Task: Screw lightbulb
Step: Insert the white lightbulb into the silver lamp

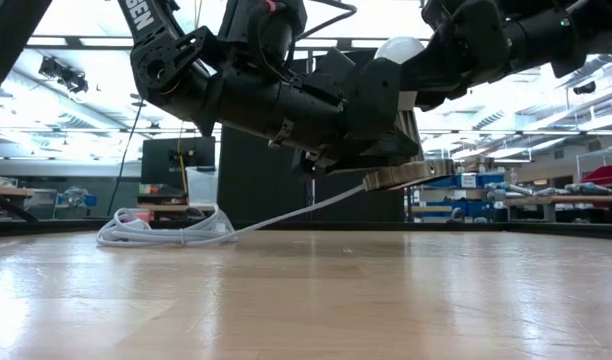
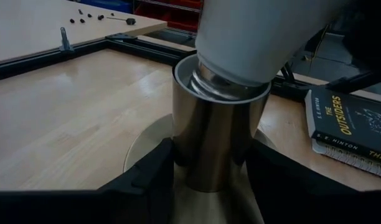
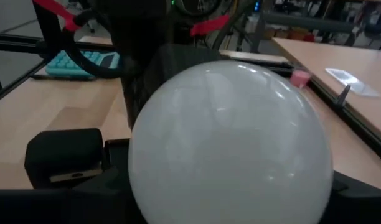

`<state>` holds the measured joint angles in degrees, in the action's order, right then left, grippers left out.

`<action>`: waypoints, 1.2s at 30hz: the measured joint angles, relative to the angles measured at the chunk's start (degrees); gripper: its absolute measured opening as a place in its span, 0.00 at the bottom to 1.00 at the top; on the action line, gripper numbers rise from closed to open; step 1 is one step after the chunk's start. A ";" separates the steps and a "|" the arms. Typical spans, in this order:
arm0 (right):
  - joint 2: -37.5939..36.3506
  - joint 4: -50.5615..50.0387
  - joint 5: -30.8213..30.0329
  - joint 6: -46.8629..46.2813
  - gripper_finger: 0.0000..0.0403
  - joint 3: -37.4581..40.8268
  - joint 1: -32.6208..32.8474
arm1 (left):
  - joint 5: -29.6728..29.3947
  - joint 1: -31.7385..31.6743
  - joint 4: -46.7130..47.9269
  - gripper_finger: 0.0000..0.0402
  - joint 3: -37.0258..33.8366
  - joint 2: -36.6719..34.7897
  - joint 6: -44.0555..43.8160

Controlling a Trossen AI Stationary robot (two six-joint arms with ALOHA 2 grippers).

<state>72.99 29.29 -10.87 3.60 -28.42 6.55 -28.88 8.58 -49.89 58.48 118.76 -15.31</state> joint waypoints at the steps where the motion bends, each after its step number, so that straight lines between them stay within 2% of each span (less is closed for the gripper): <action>1: 0.00 1.04 0.00 0.37 0.68 0.26 0.00 | 0.00 0.00 0.00 0.47 0.00 0.00 0.00; 8: -0.02 7.05 -0.04 0.93 0.62 2.99 0.00 | 0.02 0.02 0.07 0.47 0.00 0.00 0.02; 21: -0.02 5.36 0.86 -2.29 0.57 3.01 -1.47 | 0.07 0.04 0.33 0.47 -0.11 0.00 0.11; 25: -0.02 5.32 3.00 -3.39 0.57 3.01 -2.14 | 0.07 0.07 0.28 0.47 -0.11 0.00 0.26; 36: -0.02 5.02 3.48 -3.65 0.57 3.03 -2.21 | 0.07 0.07 0.13 0.47 -0.11 0.00 0.28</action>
<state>72.97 34.32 -7.40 -0.05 -25.39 4.34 -28.82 8.64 -49.76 58.37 118.76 -15.03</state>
